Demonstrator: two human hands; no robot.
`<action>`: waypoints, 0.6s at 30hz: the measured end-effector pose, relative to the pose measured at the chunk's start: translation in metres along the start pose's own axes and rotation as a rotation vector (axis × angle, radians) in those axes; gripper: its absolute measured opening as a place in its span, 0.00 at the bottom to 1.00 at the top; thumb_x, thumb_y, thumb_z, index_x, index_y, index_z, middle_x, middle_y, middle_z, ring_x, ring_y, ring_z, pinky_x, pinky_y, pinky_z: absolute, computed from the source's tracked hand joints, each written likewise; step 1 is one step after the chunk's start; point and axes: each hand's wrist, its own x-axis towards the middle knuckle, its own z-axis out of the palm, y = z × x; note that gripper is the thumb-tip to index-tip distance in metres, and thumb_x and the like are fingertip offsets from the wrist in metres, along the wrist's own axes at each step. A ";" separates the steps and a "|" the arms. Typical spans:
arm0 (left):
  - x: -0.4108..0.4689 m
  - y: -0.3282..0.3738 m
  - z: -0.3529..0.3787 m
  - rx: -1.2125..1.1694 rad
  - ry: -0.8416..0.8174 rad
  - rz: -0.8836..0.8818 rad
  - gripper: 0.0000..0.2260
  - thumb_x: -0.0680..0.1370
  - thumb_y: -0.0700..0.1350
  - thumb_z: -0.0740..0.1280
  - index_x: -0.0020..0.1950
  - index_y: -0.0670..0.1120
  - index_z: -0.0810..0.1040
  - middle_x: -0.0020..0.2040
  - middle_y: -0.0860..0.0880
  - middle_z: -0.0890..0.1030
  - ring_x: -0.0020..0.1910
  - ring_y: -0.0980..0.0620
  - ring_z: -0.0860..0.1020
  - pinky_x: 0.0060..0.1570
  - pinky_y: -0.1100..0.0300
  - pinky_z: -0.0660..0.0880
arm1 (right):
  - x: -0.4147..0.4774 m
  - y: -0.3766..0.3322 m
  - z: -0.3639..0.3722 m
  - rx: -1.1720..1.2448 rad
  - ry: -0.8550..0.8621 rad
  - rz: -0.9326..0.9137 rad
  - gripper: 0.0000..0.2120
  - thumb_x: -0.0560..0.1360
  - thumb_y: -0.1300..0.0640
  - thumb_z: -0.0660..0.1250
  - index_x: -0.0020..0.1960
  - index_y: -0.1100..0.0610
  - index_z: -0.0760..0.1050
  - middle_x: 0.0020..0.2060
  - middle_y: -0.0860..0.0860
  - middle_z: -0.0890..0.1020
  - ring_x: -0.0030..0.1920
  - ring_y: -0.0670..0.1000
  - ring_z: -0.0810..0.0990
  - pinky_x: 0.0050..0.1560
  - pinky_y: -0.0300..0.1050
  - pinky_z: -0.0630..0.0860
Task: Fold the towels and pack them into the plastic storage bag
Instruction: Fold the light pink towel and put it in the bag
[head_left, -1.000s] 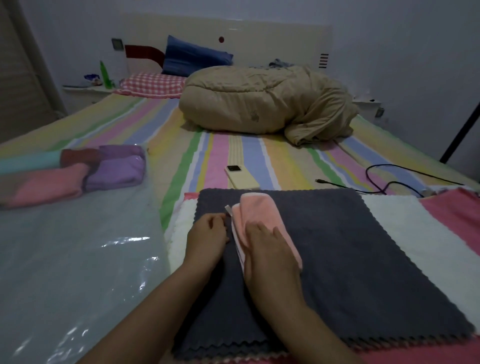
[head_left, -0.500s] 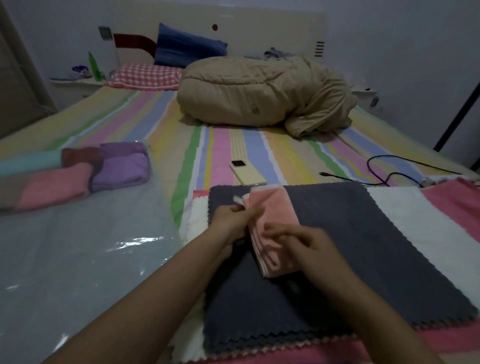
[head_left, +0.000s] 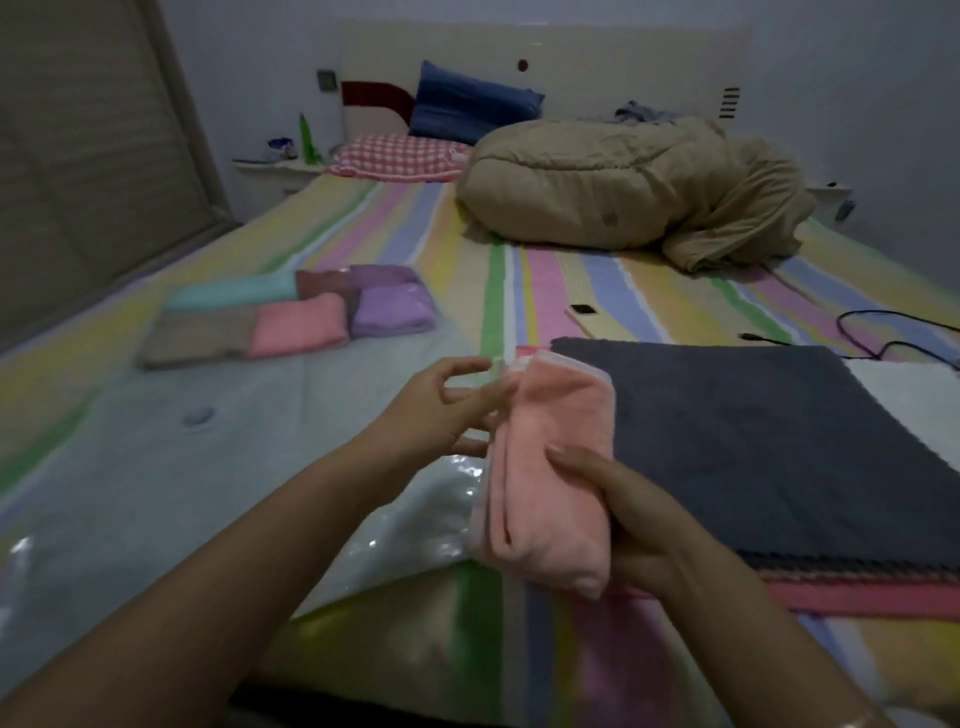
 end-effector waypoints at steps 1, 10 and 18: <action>-0.011 -0.008 -0.019 0.079 0.058 0.057 0.24 0.71 0.50 0.72 0.65 0.46 0.71 0.49 0.45 0.84 0.43 0.52 0.82 0.41 0.57 0.80 | 0.002 0.008 0.010 0.012 0.006 0.024 0.18 0.71 0.59 0.68 0.59 0.64 0.76 0.51 0.63 0.83 0.50 0.60 0.83 0.50 0.55 0.79; -0.089 -0.102 -0.157 1.340 -0.069 0.245 0.27 0.62 0.68 0.67 0.57 0.58 0.75 0.60 0.59 0.75 0.58 0.54 0.74 0.55 0.57 0.73 | 0.018 0.043 0.056 -0.051 0.162 0.076 0.22 0.69 0.58 0.72 0.61 0.65 0.75 0.51 0.63 0.83 0.54 0.62 0.80 0.59 0.59 0.75; -0.102 -0.093 -0.157 1.395 -0.078 0.550 0.17 0.64 0.64 0.67 0.48 0.56 0.76 0.56 0.58 0.77 0.53 0.56 0.76 0.45 0.58 0.75 | 0.014 0.049 0.071 -0.062 0.151 0.107 0.12 0.74 0.58 0.68 0.53 0.65 0.77 0.42 0.62 0.84 0.45 0.60 0.81 0.50 0.55 0.76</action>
